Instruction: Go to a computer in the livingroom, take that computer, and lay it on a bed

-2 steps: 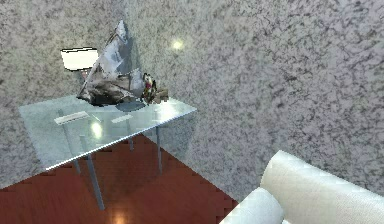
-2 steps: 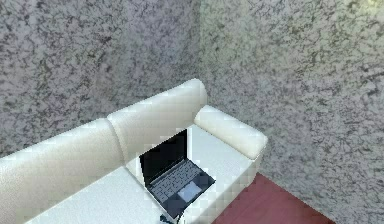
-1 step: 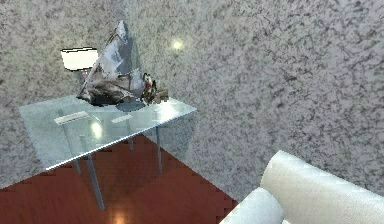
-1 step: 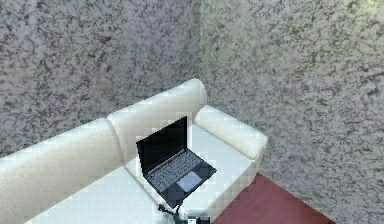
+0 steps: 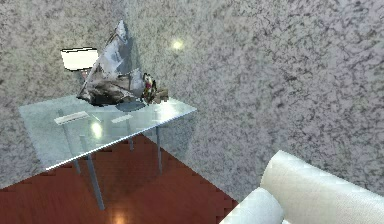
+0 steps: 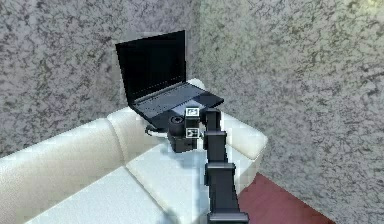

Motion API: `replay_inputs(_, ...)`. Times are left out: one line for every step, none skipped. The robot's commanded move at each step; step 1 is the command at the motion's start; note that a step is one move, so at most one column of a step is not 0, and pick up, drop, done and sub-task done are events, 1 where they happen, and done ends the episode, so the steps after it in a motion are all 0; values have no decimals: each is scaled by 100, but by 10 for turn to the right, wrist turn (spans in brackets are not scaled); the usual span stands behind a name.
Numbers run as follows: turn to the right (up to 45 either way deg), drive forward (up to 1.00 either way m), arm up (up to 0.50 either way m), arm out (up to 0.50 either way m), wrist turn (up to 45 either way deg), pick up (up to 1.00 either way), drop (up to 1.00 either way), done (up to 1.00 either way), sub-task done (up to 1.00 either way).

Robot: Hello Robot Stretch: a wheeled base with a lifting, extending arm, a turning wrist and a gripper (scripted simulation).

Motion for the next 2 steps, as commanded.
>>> replay_inputs(0, 0, 14, 0, 0, 0, 0, 0, 0)
replay_inputs(0, 0, 0, 0, -450, 0, 0, 0, 0)
